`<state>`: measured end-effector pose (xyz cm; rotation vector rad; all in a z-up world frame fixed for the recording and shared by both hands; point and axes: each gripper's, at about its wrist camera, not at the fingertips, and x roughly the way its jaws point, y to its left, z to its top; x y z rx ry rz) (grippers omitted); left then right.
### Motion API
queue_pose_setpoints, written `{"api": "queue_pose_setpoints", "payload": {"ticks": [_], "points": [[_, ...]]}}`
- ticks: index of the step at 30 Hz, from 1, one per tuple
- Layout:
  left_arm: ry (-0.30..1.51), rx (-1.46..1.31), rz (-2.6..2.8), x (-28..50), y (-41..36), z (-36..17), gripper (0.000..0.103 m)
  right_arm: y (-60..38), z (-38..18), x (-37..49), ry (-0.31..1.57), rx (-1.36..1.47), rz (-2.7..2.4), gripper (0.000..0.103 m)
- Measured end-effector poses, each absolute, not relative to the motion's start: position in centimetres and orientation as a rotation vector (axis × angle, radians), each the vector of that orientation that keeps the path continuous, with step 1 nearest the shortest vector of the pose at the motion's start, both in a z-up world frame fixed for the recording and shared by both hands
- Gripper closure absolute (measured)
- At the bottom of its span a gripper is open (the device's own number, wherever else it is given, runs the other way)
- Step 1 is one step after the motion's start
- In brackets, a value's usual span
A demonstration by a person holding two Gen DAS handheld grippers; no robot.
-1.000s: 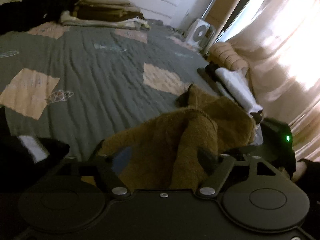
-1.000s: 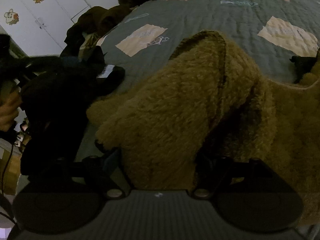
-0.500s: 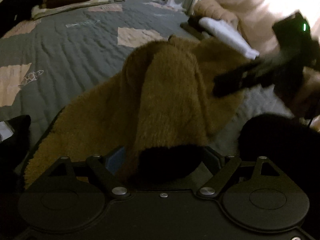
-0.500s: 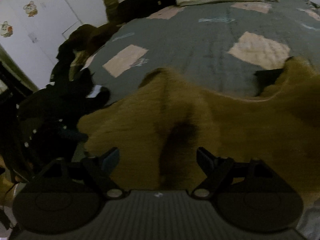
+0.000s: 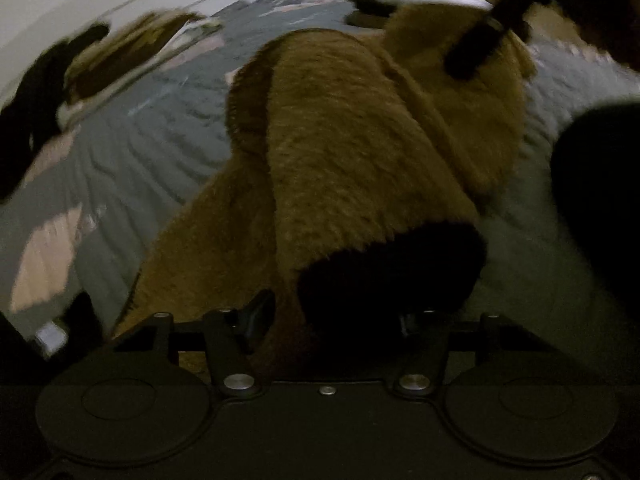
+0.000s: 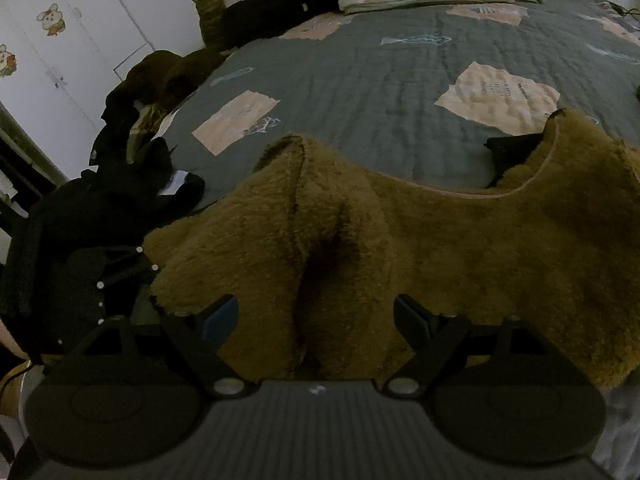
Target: Fold clothes
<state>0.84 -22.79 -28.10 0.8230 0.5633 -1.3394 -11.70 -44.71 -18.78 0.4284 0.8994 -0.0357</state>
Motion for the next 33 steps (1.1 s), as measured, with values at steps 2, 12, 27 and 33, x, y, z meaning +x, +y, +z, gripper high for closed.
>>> {"api": "queue_pose_setpoints", "payload": {"ticks": [2,12,27,33], "points": [[0.541,0.815,-1.333,0.8,-22.2,-28.0,0.046,-44.8,-18.8,-11.7,0.898,0.43,-0.036,0.018],[0.482,0.695,-1.328,0.3,-25.0,-27.4,0.088,-44.9,-18.8,-11.7,0.897,0.433,-0.046,0.018],[0.677,0.017,-1.306,9.4,-21.9,-17.3,0.098,-46.0,-18.4,-12.3,0.877,0.457,-0.069,0.018],[0.612,-0.047,-1.29,13.1,-23.1,-12.8,0.098,-46.6,-17.6,-12.4,0.85,0.459,-0.082,0.018]]}}
